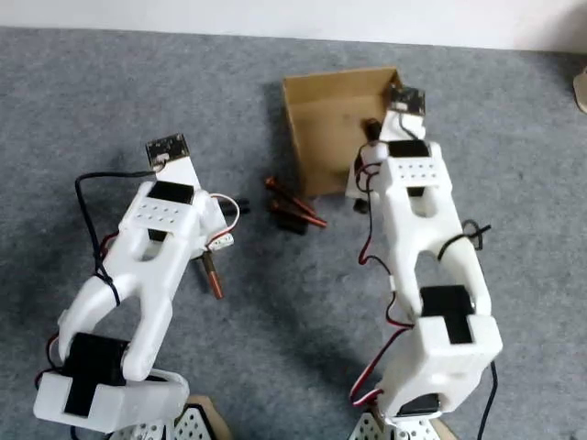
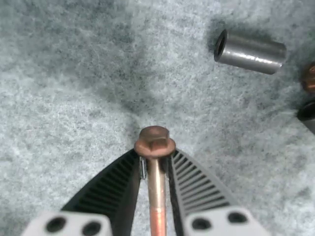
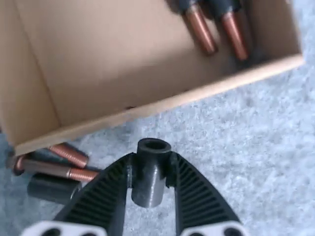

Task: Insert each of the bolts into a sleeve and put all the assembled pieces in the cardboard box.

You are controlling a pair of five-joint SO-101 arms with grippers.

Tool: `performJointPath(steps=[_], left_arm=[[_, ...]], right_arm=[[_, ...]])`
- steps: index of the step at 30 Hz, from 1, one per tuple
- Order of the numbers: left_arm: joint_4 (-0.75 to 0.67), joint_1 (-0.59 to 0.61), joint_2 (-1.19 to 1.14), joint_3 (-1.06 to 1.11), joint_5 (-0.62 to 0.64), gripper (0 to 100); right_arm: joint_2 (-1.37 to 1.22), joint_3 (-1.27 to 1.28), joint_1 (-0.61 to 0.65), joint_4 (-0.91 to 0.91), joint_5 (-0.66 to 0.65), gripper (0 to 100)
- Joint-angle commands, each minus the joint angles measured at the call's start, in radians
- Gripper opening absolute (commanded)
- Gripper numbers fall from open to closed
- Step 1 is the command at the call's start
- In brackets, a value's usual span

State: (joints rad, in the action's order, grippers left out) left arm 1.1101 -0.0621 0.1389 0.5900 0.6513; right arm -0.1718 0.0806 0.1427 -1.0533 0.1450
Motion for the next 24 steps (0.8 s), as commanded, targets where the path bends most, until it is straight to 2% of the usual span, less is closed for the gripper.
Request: performJointPath(steps=[1, 7, 14, 21, 24], left_arm=[[-0.012, 0.008, 0.051, -0.007, 0.0, 1], [-0.041, 0.007, 0.05, -0.004, 0.0, 1], [-0.063, 0.007, 0.05, 0.019, -0.002, 1], [-0.109, 0.005, 0.048, 0.03, -0.005, 1], [-0.169, 0.007, 0.056, 0.056, -0.066, 1]], right_arm=[[0.091, 0.001, 0.001, 0.005, -0.058, 0.5], [0.099, 0.001, -0.002, 0.002, -0.152, 0.5], [0.125, 0.008, -0.013, 0.028, -0.193, 0.5], [0.349, 0.214, 0.015, 0.194, -0.196, 0.5], [0.458, 0.352, 0.025, 0.285, -0.196, 0.5]])
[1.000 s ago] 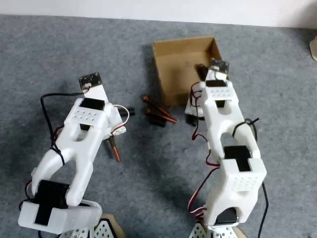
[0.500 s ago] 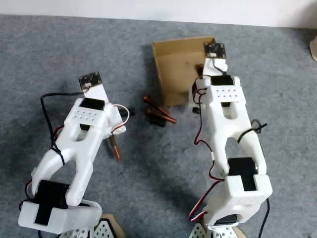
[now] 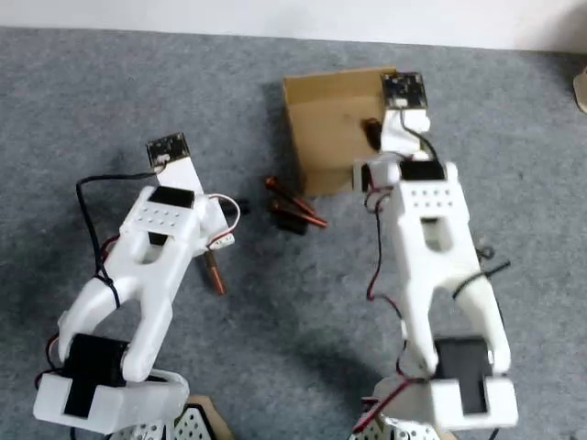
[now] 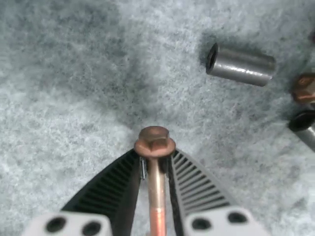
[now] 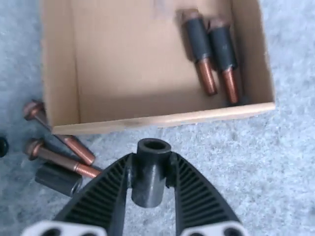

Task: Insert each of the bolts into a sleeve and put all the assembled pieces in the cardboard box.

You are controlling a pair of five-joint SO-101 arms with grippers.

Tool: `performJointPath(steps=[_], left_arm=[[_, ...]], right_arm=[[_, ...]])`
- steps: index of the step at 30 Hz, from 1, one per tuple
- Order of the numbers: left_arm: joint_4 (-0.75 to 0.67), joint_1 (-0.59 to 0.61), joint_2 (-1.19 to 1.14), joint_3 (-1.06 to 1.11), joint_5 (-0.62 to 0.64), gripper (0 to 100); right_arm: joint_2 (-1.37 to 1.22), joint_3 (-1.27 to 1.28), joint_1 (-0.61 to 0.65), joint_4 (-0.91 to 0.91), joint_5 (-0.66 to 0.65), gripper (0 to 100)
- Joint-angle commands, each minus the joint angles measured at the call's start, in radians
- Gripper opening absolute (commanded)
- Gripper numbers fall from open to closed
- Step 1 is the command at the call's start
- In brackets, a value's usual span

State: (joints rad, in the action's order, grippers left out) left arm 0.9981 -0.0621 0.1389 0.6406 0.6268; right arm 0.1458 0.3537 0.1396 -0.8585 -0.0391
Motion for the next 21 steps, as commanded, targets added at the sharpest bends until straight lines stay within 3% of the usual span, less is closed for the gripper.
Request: performJointPath(steps=[1, 21], left_arm=[[-0.084, 0.007, 0.058, 0.015, -0.052, 1], [-0.529, -0.042, 0.053, 0.07, -0.153, 1]], right_arm=[[0.173, 0.124, 0.033, 0.108, -0.012, 0.5], [0.647, 0.615, 0.033, 0.188, -0.066, 0.5]])
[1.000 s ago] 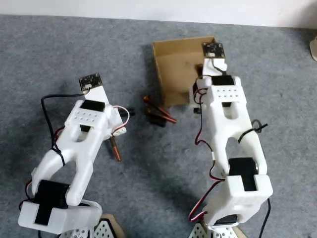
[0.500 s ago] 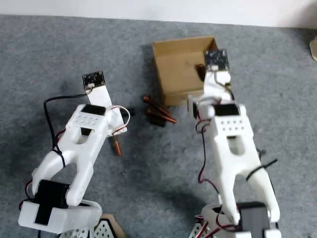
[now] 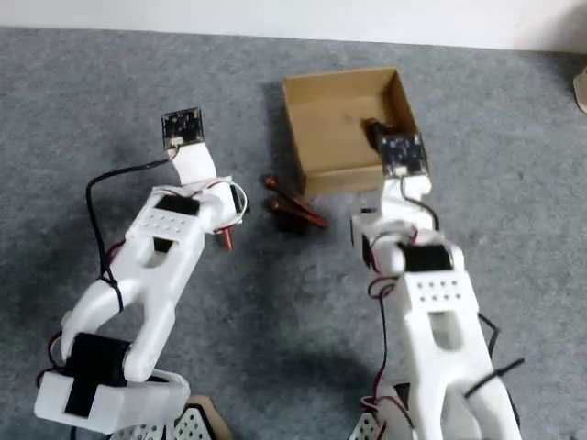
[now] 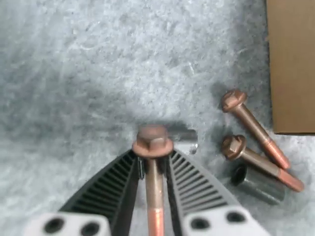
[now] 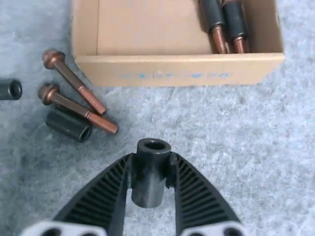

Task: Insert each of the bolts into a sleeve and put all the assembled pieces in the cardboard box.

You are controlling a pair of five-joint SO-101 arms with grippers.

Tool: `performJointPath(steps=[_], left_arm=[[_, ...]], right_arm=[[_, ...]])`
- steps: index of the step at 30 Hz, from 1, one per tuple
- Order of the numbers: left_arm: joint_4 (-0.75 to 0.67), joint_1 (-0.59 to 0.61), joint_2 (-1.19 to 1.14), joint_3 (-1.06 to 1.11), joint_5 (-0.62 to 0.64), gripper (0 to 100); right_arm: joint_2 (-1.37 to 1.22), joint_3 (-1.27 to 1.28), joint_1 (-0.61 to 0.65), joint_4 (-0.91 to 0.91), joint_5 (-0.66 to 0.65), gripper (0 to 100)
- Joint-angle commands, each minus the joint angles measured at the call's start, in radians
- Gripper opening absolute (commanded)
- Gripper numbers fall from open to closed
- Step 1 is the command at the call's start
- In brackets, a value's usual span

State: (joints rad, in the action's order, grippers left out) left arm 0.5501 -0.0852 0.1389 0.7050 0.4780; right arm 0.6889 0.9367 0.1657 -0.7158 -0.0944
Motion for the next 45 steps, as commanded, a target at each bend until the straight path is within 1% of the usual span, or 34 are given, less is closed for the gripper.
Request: performJointPath(steps=[1, 3, 6, 9, 13, 14, 17, 19, 21, 25, 28, 34, 39, 42, 45], left_arm=[[-0.11, -0.019, 0.053, 0.016, -0.005, 1], [-0.163, -0.019, 0.056, 0.039, -0.005, 1], [-0.204, -0.019, 0.059, 0.061, -0.005, 1], [-0.206, -0.019, 0.059, 0.062, -0.002, 1], [-0.233, -0.021, 0.061, 0.065, 0.003, 1], [-0.262, -0.021, 0.061, 0.076, 0.003, 1], [-0.411, -0.025, 0.061, 0.134, -0.008, 1], [-0.47, -0.044, 0.061, 0.163, -0.055, 1], [-0.494, -0.068, 0.061, 0.179, -0.087, 1], [-0.523, -0.102, 0.061, 0.176, -0.095, 1], [-0.58, -0.107, 0.061, 0.179, -0.095, 1], [-0.661, -0.105, 0.061, 0.179, -0.097, 1], [-0.69, -0.147, 0.07, 0.202, -0.094, 1], [-0.75, -0.203, 0.148, 0.272, -0.104, 1], [-0.784, -0.269, 0.271, 0.352, -0.176, 1]], right_arm=[[0.13, 0.059, 0.007, 0.054, -0.009, 0.5], [0.177, 0.108, 0.007, 0.07, 0.032, 0.5], [0.24, 0.151, 0.007, 0.076, 0.074, 0.5], [0.298, 0.188, 0.016, 0.085, 0.104, 0.5], [0.383, 0.297, 0.07, 0.124, 0.107, 0.5], [0.407, 0.328, 0.087, 0.133, 0.106, 0.5], [0.489, 0.403, 0.111, 0.154, 0.061, 0.5], [0.547, 0.44, 0.117, 0.154, 0.049, 0.5], [0.605, 0.476, 0.117, 0.154, 0.044, 0.5], [0.716, 0.55, 0.122, 0.154, 0.023, 0.5], [0.797, 0.604, 0.122, 0.154, -0.021, 0.5], [0.951, 0.697, 0.124, 0.154, -0.026, 0.5], [1.053, 0.759, 0.174, 0.153, -0.028, 0.5], [1.098, 0.796, 0.196, 0.153, -0.063, 0.5], [1.135, 0.828, 0.209, 0.153, -0.069, 0.5]])
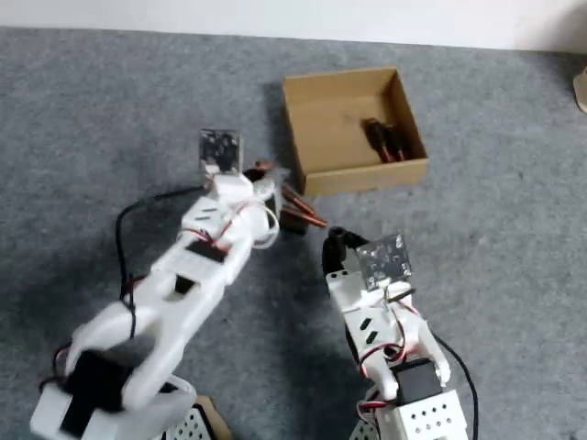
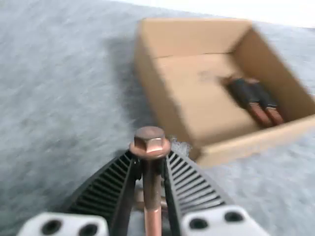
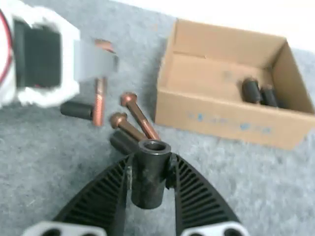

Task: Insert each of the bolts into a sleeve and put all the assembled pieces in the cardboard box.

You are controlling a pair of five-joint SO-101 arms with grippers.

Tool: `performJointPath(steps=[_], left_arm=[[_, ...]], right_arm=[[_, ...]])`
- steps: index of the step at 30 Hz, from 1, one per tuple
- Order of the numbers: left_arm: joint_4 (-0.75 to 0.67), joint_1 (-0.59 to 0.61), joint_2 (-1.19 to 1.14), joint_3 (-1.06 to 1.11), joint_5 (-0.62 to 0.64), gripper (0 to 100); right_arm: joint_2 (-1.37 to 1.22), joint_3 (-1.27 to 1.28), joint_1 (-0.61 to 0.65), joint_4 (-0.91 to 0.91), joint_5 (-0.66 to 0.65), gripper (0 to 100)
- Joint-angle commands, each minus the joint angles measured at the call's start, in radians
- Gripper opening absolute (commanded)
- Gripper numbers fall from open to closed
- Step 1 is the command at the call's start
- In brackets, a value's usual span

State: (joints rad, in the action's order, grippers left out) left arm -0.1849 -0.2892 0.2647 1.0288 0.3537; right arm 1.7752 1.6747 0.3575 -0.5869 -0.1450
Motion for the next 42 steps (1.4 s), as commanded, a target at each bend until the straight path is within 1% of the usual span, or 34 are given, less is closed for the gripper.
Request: performJointPath(steps=[1, 4, 7, 13, 15, 20, 24, 25, 30, 35, 38, 42], left_arm=[[-0.058, -0.082, 0.188, 0.053, -0.068, 1], [-0.086, -0.099, 0.302, 0.108, -0.101, 1], [-0.086, -0.088, 0.381, 0.125, -0.121, 1], [-0.086, -0.03, 0.407, 0.125, -0.117, 1], [-0.086, -0.036, 0.407, 0.122, -0.11, 1], [-0.083, -0.076, 0.415, 0.119, -0.038, 1], [-0.077, -0.108, 0.512, 0.124, -0.054, 1], [-0.06, -0.113, 0.545, 0.125, -0.06, 1], [0.129, -0.147, 0.697, 0.125, -0.055, 1], [0.239, -0.185, 0.808, 0.131, -0.046, 1], [0.264, -0.199, 0.858, 0.163, 0.023, 1], [0.264, -0.2, 0.9, 0.202, 0.069, 1]], right_arm=[[0.058, 0.096, 0.022, 0.024, -0.018, 0.5], [0.061, 0.11, 0.024, 0.024, -0.02, 0.5], [0.061, 0.111, 0.024, 0.024, -0.018, 0.5], [0.061, 0.111, 0.07, -0.005, -0.018, 0.5], [0.061, 0.111, 0.088, -0.01, -0.018, 0.5], [0.061, 0.111, 0.091, -0.01, -0.017, 0.5], [0.061, 0.111, 0.091, -0.01, -0.017, 0.5], [0.059, 0.111, 0.091, -0.01, -0.017, 0.5], [0.059, 0.111, 0.091, -0.01, -0.017, 0.5], [0.059, 0.111, 0.091, -0.01, -0.017, 0.5], [0.059, 0.111, 0.091, -0.01, -0.017, 0.5], [0.059, 0.111, 0.093, -0.01, -0.017, 0.5]])
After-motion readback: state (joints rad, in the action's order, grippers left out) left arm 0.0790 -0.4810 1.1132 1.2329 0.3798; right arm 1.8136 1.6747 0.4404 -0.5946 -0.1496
